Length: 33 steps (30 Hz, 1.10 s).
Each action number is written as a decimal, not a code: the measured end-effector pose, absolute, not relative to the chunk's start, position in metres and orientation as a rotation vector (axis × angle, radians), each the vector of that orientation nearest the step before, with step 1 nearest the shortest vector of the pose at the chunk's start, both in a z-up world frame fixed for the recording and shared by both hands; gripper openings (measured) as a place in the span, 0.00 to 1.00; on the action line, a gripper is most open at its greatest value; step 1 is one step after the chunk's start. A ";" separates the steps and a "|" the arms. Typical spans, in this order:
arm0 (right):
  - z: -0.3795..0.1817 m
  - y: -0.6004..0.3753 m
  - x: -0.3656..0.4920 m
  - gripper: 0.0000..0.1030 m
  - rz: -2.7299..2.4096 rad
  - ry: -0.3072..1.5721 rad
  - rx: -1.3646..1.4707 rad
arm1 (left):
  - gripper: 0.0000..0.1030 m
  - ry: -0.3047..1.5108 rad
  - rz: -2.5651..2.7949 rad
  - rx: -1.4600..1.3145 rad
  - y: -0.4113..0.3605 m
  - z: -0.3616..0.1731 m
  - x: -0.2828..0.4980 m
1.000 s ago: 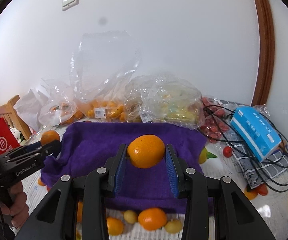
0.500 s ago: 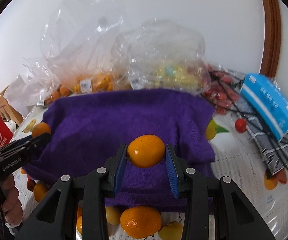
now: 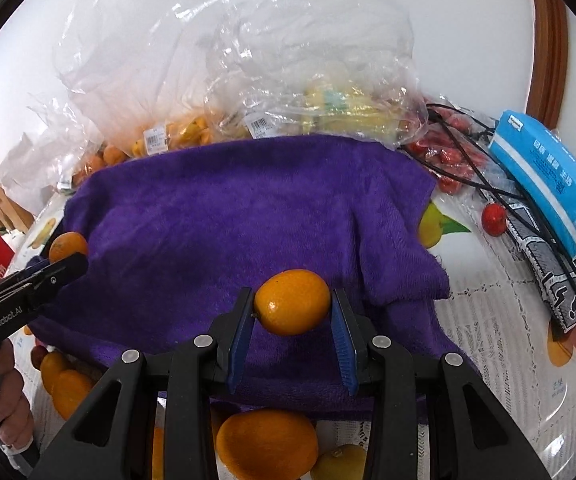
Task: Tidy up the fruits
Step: 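Carry the oranges onto the purple towel and open both grippers to release them, then grasp a yellow-green round fruit with the right gripper while the left gripper returns to the row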
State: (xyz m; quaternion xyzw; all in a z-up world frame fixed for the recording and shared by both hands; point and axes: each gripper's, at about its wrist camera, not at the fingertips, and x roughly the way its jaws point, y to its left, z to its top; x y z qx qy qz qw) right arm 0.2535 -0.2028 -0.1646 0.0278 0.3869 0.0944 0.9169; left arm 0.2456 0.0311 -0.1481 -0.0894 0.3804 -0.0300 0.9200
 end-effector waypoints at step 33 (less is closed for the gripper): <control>-0.134 -0.206 0.226 0.55 0.120 0.632 0.021 | 0.54 0.671 -0.067 -0.190 0.033 -0.133 0.224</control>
